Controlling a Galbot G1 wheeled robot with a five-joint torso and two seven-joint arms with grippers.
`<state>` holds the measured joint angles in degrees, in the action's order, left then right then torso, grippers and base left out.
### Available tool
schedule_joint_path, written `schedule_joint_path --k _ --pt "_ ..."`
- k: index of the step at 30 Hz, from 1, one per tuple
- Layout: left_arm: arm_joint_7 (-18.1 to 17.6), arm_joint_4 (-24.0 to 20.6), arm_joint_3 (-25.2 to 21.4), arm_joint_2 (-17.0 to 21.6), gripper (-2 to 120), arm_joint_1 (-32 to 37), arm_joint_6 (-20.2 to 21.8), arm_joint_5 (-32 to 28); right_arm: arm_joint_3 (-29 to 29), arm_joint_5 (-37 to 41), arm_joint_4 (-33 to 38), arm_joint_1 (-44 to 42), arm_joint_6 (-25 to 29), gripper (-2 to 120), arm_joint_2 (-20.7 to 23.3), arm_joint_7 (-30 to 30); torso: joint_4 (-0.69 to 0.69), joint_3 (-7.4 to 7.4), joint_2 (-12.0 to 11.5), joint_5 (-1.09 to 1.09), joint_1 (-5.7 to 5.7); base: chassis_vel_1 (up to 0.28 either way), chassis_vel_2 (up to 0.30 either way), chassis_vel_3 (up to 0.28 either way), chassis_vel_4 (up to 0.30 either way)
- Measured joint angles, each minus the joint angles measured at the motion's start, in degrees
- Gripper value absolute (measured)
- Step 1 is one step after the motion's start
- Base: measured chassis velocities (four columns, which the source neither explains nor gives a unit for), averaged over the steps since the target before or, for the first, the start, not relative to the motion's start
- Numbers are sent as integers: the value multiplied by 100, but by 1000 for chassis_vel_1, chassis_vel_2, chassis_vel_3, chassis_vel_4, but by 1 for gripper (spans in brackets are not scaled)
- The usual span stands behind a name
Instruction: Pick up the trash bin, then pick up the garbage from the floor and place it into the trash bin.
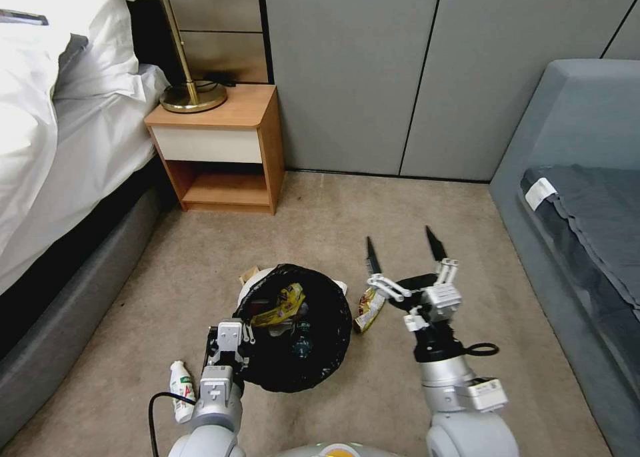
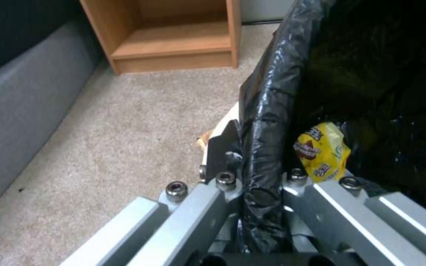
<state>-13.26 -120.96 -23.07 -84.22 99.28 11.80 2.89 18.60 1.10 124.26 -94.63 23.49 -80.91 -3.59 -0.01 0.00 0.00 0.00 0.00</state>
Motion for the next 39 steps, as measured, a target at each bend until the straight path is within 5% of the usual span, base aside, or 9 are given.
schedule_joint_path --k 10,13,19,21,30,39 --pt "-19 -32 -121 26 1 -60 24 -151 283 107 -654 -15 178 100 -26 -77 1 0 0 0 0 0 0 0 0" --pt "-22 -5 -127 28 1 -109 38 -166 267 178 -726 130 -138 100 -6 -183 1 0 0 -1 0 0 0 0 0" --pt "-22 -10 -119 28 1 -123 58 -167 47 917 -787 734 -2018 100 131 -910 2 0 0 -1 0 0 0 0 0" --pt "-22 -12 -120 28 1 -118 58 -167 31 1009 -846 813 -2195 100 146 -910 2 0 0 -2 0 0 0 0 0" --pt "-27 -76 -159 9 1 -35 65 -146 -408 1720 -2457 2008 -3630 100 203 -974 2 0 0 0 0 0 0 0 0" --pt "-29 -38 -121 -38 1 16 74 -43 -771 2558 -4598 3207 -4101 100 -38 -869 3 1 0 -1 0 0 0 0 0"
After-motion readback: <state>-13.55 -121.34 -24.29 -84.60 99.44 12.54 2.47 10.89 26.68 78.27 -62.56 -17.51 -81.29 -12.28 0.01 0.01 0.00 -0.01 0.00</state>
